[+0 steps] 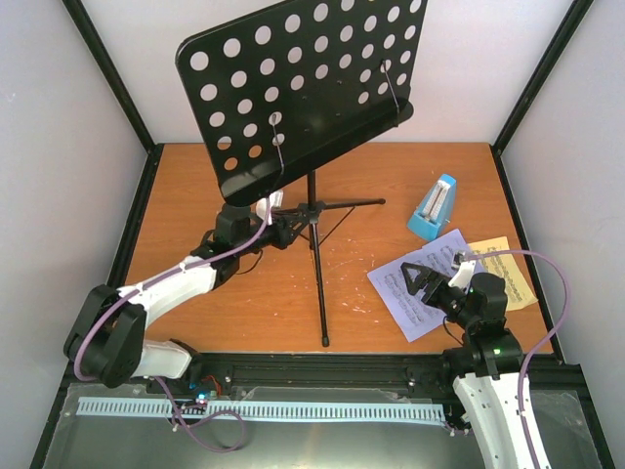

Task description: Pack up the instrument practice props

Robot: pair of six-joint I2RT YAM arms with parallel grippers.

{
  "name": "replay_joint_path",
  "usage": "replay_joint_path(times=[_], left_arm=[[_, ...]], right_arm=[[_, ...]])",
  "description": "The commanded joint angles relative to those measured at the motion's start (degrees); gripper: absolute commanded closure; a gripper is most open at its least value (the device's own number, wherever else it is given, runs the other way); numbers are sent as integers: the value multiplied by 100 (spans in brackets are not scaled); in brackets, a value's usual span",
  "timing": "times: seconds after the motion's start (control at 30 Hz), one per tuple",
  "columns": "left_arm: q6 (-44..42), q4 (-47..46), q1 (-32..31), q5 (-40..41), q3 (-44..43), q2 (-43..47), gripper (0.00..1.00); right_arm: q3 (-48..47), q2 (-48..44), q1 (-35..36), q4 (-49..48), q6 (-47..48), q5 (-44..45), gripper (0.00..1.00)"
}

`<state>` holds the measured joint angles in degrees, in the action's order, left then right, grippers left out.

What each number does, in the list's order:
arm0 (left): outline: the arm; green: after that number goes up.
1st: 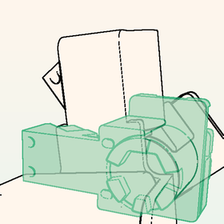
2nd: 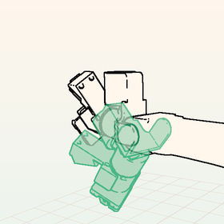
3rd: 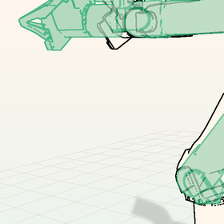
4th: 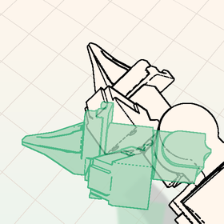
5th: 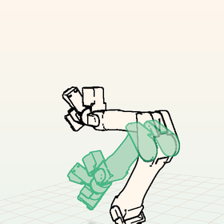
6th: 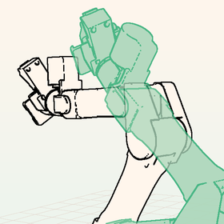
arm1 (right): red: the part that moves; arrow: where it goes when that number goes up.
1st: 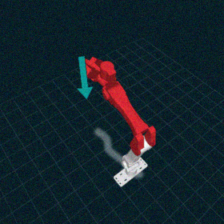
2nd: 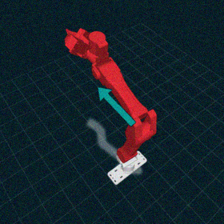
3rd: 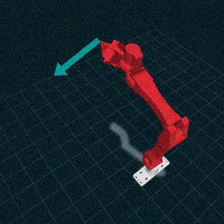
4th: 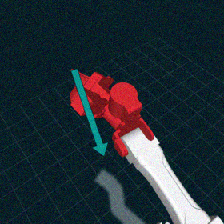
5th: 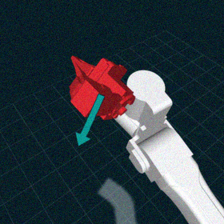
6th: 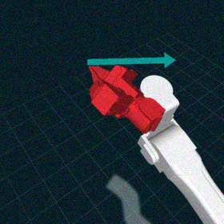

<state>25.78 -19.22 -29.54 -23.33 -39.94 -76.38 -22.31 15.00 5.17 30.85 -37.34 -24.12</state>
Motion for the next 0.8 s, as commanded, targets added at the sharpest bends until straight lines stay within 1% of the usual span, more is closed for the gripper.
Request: replay_joint_path(times=[0.0, 0.07, 0.13, 0.17, 0.27, 0.33, 0.37, 0.4, 0.43, 0.47, 0.53, 0.57, 0.6, 0.67, 0.73, 0.77], left_arm=[[1951, 349, 13, -443, -49, 176, 94], [2389, 189, 50, -737, 36, 169, 93], [2757, -74, 73, -1030, 128, 140, 89], [2888, -176, 94, -1162, 154, 122, 89], [3052, -291, 136, -1406, 156, 88, 88], [2966, -245, 162, -1364, 145, 128, 82], [2904, -206, 178, -1314, 144, 179, 76], [2840, -183, 205, -1266, 160, 249, 68], [2753, -217, 237, -1247, 191, 326, 56], [2658, -228, 281, -1244, 215, 431, 45], [2393, -72, 398, -1095, 224, 714, 28], [2215, 83, 443, -895, 224, 909, 22], [2004, 265, 475, -632, 225, 1098, 16], [1475, 555, 493, -108, 232, 1463, 9], [844, 626, 493, 107, 271, 1690, 5], [556, 625, 493, 80, 264, 1726, 5]], right_arm=[[140, -28, -25, -142, -7, -12, 0], [164, -25, -25, -145, -33, -30, 0], [166, -26, -25, -136, -26, -40, 0], [165, -26, -25, -136, -15, -34, 0], [131, -47, -25, -77, 5, -32, 0], [123, -71, -25, -25, 29, -17, 0], [121, -89, -25, -9, 28, -8, 0], [121, -105, -25, 3, 26, -1, 0], [121, -125, -20, 15, 30, -1, 0], [121, -144, -24, 13, 25, 6, 0], [92, -165, -25, 36, 32, 13, 0], [60, -160, -25, 53, 49, 17, 0], [39, -157, -25, 76, 71, 26, 0], [-4, -149, -25, 118, 119, 42, 0], [-7, -141, -25, 115, 152, 38, 0], [-18, -128, -25, 112, 163, 35, 0]])
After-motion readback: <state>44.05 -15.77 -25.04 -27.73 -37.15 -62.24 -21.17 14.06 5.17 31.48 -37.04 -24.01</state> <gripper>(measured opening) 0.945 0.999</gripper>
